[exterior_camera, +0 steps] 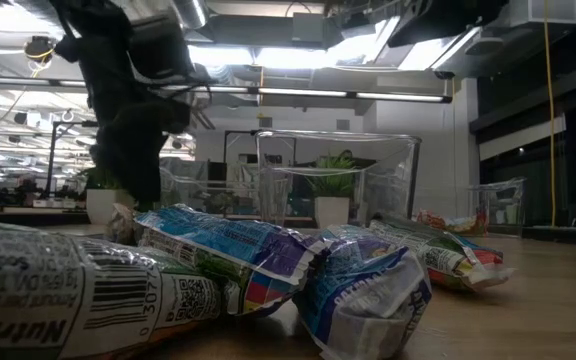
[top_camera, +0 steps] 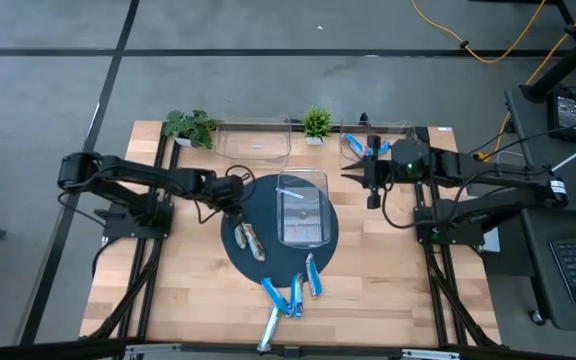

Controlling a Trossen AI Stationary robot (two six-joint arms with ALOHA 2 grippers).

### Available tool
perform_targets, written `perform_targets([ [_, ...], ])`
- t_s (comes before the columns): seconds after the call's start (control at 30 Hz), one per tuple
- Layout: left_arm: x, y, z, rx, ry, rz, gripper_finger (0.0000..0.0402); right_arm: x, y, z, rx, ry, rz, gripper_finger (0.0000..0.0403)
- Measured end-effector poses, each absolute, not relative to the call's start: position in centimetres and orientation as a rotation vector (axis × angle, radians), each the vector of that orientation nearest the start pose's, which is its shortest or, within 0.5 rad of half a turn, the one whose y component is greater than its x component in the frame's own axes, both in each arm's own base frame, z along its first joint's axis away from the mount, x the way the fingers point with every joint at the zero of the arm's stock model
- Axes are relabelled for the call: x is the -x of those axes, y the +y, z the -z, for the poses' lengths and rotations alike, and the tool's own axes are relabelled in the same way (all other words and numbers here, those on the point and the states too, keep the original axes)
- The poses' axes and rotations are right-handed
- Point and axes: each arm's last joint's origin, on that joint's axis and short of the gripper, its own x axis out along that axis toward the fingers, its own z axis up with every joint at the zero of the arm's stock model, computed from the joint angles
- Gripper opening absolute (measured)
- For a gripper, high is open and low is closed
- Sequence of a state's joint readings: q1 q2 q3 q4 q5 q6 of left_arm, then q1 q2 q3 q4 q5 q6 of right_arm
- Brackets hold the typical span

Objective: Pick and place Granola Bars by type
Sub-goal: Put the yellow granola bar into the top left transparent bin

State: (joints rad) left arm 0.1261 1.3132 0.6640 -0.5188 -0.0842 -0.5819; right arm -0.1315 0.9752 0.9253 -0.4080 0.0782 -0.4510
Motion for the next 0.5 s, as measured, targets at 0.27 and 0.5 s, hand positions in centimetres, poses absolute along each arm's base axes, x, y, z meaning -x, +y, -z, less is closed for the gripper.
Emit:
perform_targets([
  [0.27, -23.1, 2.8, -15.1, 0.632, 1.144, -0.454, 0.0208, -20.3, -3.8, -32.7, 0.429, 0.502, 0.112, 0.0068],
  [0.5, -23.8, 2.9, -14.0, 0.669, 1.155, -0.460, 0.0207, -20.1, -4.5, -32.7, 0.447, 0.500, 0.085, 0.0068],
])
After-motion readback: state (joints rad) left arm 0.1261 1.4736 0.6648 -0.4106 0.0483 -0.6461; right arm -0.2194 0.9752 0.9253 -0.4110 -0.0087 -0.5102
